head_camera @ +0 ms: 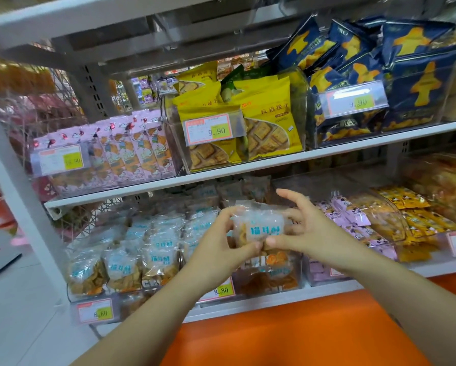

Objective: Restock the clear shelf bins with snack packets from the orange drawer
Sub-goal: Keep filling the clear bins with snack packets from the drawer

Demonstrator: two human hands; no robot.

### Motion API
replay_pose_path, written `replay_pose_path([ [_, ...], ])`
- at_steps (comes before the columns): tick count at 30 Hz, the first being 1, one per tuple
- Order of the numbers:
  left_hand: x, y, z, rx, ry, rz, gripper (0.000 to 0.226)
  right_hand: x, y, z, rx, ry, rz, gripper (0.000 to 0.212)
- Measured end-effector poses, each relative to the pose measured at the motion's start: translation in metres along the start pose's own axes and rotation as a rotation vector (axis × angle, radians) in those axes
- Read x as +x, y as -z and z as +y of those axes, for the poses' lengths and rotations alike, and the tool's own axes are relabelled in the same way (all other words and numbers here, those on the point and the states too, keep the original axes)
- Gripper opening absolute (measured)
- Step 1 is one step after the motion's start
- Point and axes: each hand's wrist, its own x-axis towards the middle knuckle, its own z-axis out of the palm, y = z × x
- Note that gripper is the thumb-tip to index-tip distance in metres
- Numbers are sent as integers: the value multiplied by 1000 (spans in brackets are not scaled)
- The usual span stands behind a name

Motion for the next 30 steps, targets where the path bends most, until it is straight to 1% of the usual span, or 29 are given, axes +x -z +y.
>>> replay_pose_path([
  [1,-1,1,-1,62,-26,-11,51,-1,3,-1,-75,-10,-51,83],
  [2,-1,2,-2,119,-43,-14,54,-2,5,-2,-168,-8,-96,80],
  [4,2,2,-4,213,-73,-20,55,-3,6,-2,-285,8,-125,63],
  [5,3,1,-5,242,-84,-24,56,-3,7,-1,-287,17,-106,57],
  [9,11,-7,-7,273,-161,-10,62,-2,12,1,-273,78,-27,50],
  [12,22,-11,-8,316,-232,17,65,1,20,4,-309,119,58,37],
  [15,39,-2,-19,371,-244,53,52,7,34,10,-294,148,242,33],
  [18,60,14,-35,554,-233,117,37,23,46,22,-230,132,355,33],
  [21,83,23,-46,689,-163,110,35,47,48,40,-247,103,383,34],
  [25,113,18,-51,814,-18,50,37,81,48,55,-134,112,436,28],
  [27,131,17,-52,871,85,-1,33,100,49,59,-136,121,462,26],
  [30,156,18,-58,934,174,-126,39,123,48,65,-130,131,459,29],
])
